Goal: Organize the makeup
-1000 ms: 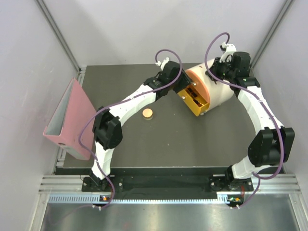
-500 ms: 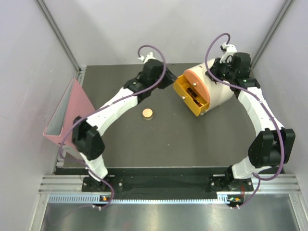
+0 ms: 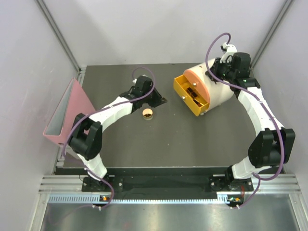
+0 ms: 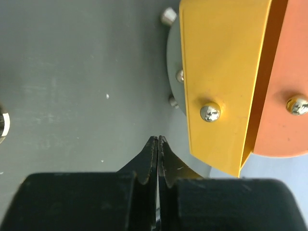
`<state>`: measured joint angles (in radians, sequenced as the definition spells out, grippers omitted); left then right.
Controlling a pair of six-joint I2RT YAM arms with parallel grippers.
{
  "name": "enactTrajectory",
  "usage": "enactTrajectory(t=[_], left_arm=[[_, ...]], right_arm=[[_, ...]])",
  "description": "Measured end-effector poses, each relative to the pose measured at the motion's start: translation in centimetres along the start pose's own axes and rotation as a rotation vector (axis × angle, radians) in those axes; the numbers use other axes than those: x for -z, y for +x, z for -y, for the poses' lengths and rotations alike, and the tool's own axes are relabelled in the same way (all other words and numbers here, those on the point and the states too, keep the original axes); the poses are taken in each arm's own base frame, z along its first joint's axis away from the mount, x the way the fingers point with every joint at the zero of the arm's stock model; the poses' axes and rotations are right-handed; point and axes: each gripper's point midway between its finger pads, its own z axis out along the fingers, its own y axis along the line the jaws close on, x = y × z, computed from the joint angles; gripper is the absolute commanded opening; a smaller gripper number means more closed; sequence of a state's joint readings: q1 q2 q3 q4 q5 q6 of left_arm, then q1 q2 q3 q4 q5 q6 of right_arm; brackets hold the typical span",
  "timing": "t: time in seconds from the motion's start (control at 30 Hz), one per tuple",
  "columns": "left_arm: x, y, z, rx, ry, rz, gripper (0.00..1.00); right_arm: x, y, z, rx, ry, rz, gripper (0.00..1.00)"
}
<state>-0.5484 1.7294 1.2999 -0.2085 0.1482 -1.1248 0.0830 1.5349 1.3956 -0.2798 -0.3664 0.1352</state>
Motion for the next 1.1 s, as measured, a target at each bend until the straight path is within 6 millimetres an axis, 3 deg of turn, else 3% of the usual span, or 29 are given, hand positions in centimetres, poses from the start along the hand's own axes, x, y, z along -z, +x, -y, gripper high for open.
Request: enactTrajectory(t=[0.37,0.63,1.1], left_arm=[[-3.9,1.4,2.7,0.023,0.099,-0.132,0.00],[-5.7,1.5,6.1,-0.003,0.177,-0.156,0.00],[-9.6,3.7,10.8,-0.024,0.260,-0.234,0.00]], right_arm=[[0.0,0.0,0.0,0.000,0.000,0.000,0.06],[0.0,0.0,0.0,0.000,0.000,0.000,0.06],[-0.4,-0.1,0.1,0.002,-0.003,0.006,0.06]])
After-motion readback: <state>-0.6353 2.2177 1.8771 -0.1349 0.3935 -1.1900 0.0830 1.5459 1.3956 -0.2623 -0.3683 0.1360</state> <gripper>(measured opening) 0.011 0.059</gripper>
